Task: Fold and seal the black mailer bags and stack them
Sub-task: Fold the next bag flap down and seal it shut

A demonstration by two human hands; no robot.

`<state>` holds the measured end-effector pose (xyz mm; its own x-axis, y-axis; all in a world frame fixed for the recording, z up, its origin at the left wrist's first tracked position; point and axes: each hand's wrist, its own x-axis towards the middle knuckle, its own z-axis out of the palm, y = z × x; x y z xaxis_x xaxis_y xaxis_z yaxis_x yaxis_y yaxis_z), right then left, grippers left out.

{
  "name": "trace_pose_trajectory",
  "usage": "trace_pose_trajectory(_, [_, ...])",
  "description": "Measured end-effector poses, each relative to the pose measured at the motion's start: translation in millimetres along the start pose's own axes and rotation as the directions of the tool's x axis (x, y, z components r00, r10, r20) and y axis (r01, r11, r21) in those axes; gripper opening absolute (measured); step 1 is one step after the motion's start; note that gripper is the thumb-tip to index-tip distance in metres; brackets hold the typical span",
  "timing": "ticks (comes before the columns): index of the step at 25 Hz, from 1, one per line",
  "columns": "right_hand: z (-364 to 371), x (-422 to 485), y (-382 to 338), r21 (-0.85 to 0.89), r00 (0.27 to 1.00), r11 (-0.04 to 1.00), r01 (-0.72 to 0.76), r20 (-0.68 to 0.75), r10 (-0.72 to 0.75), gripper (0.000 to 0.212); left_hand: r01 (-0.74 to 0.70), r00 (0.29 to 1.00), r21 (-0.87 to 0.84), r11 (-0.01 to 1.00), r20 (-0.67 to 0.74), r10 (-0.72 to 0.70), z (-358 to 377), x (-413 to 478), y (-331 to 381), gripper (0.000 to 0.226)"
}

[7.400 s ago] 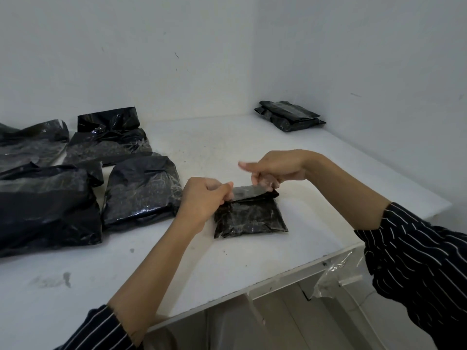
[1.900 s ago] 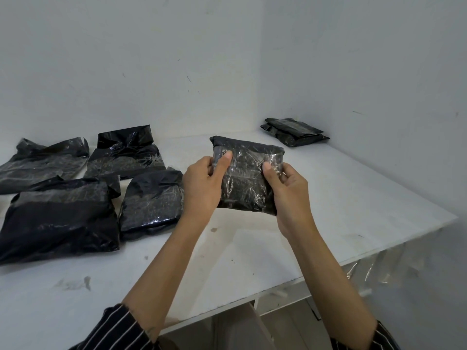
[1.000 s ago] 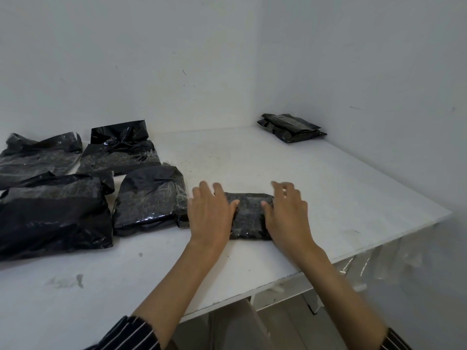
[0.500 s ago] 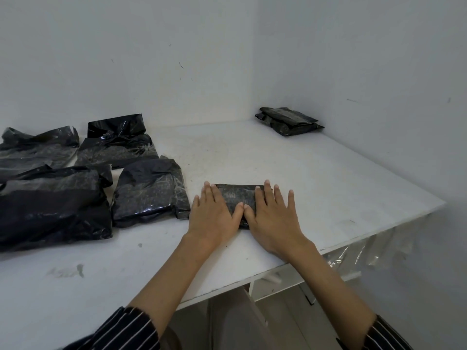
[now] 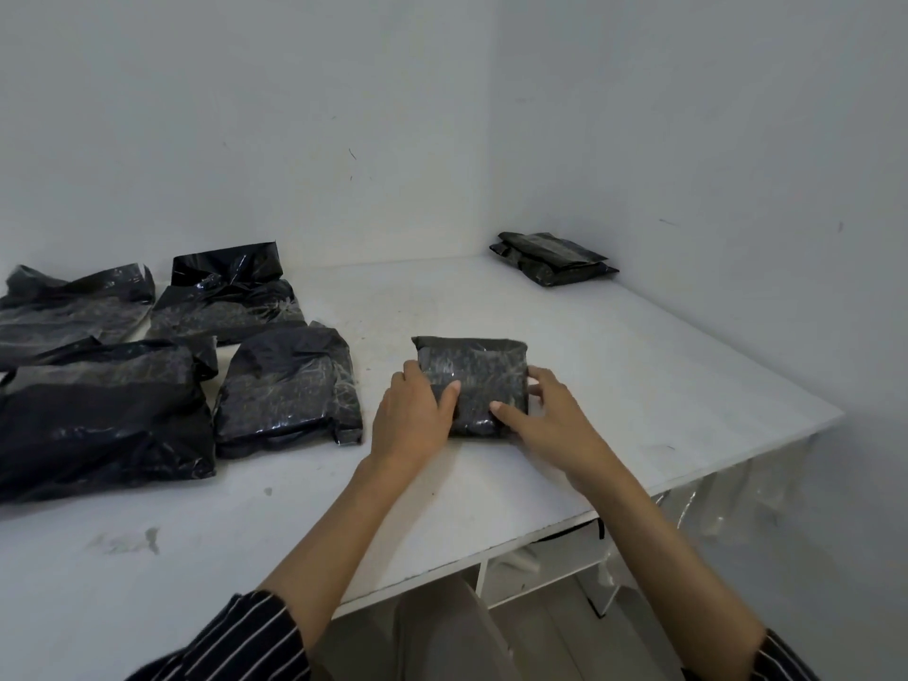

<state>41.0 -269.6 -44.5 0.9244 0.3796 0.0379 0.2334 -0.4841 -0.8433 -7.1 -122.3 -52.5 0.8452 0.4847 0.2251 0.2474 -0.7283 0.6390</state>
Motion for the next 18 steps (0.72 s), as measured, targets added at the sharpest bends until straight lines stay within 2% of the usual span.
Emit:
trace_pose_trajectory(2, [-18, 7, -7, 0.217, 0.997, 0.976, -0.023, 0.078, 0.006, 0.063, 0.019, 0.996, -0.169, 0.985, 0.088, -0.004, -4, 16, 6, 0.042])
trace_pose_trajectory(4, [-40, 20, -14, 0.278, 0.993, 0.959, -0.047, 0.116, 0.015, 0.07, 0.043, 0.988, -0.302, 0.952, 0.152, 0.004, -10, 33, 19, 0.04])
trace_pose_trajectory(6, [-60, 41, -19, 0.308, 0.996, 0.95, -0.043, 0.093, 0.015, 0.071, 0.036, 0.981, -0.4, 0.916, 0.19, 0.045, -13, 49, 36, 0.041])
trace_pose_trajectory(11, [-99, 113, -15, 0.3, 0.988, 0.953, 0.038, -0.154, 0.009, 0.048, 0.009, 0.985, -0.465, 0.885, 0.156, 0.072, 10, 111, 79, 0.064])
trace_pose_trajectory(15, [-120, 183, -4, 0.253, 0.958, 0.962, 0.102, -0.285, -0.027, 0.031, -0.024, 0.989, -0.439, 0.898, 0.121, 0.085, 42, 174, 103, 0.06])
trace_pose_trajectory(18, [-130, 244, 8, 0.156, 0.916, 0.978, 0.14, -0.395, -0.067, 0.023, -0.063, 0.992, -0.425, 0.903, 0.073, 0.103, 65, 222, 118, 0.05])
